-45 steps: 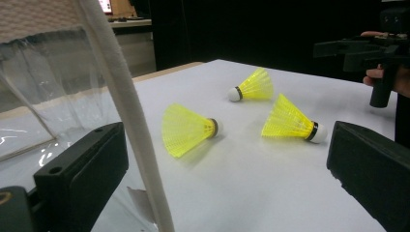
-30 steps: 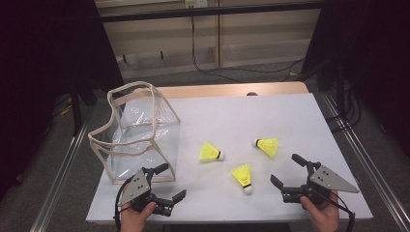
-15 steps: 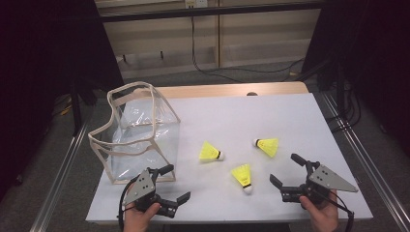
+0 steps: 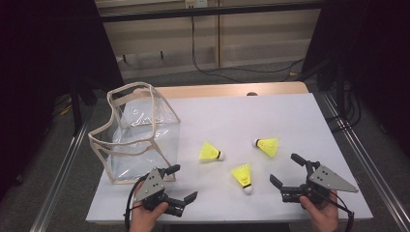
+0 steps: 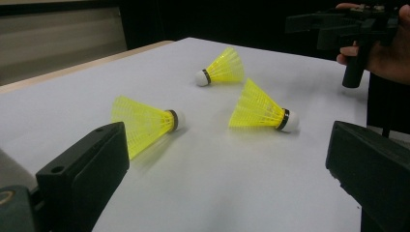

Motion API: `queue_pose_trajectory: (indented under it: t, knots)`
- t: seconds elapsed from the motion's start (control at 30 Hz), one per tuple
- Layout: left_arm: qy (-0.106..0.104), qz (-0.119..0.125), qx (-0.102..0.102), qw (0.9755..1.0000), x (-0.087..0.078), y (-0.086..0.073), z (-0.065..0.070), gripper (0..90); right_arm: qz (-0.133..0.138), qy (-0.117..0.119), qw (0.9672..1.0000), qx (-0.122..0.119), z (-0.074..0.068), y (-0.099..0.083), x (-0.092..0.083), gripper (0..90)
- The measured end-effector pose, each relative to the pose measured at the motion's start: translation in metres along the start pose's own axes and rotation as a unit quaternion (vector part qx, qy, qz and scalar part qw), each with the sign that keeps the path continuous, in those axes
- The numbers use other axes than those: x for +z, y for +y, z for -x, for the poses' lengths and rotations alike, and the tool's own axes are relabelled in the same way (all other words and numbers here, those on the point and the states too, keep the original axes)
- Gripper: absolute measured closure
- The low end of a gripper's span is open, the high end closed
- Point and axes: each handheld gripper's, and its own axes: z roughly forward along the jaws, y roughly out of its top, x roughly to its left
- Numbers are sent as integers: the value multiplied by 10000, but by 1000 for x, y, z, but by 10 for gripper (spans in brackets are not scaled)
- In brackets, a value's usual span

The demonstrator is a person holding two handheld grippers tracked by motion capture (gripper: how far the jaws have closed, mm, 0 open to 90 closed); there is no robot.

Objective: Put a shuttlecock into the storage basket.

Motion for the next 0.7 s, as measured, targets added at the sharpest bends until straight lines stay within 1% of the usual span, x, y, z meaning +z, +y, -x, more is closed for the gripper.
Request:
queue_pose_trajectory:
  t: [0.23, 0.3, 0.33, 0.4, 0.43, 0.47, 0.53, 0.57, 0.7]
  knots:
    - [12, -66, -38, 10000, 10, 3, 2, 16, 2, -20, 10000, 11, 1, 0, -2, 4]
    - [-45, -93, -68, 9999, 15, 3, 4, 16, 6, -10, 10000, 16, 1, 0, -2, 4]
    - [-80, -114, -36, 9999, 17, 4, 5, 16, 12, -11, 10000, 12, 1, 0, -2, 4]
    - [-98, -126, -42, 9999, 21, 5, 7, 16, 0, -6, 10000, -1, 1, 0, -1, 4]
    - [-115, -115, -80, 9998, 24, 5, 8, 16, 6, -5, 10000, 4, 0, 0, -1, 4]
    - [-98, -152, -65, 9998, 25, 6, 8, 16, 17, 4, 10000, 4, 0, 0, -1, 5]
    - [-71, -182, -113, 9997, 30, 6, 10, 16, 28, 5, 10000, -10, 0, 0, -1, 5]
    - [-39, -208, -104, 9997, 33, 6, 10, 16, 25, 5, 10000, -7, 1, 0, -1, 5]
    - [-47, -263, -176, 9995, 40, 8, 12, 16, 13, -2, 10000, -6, 1, 0, -1, 4]
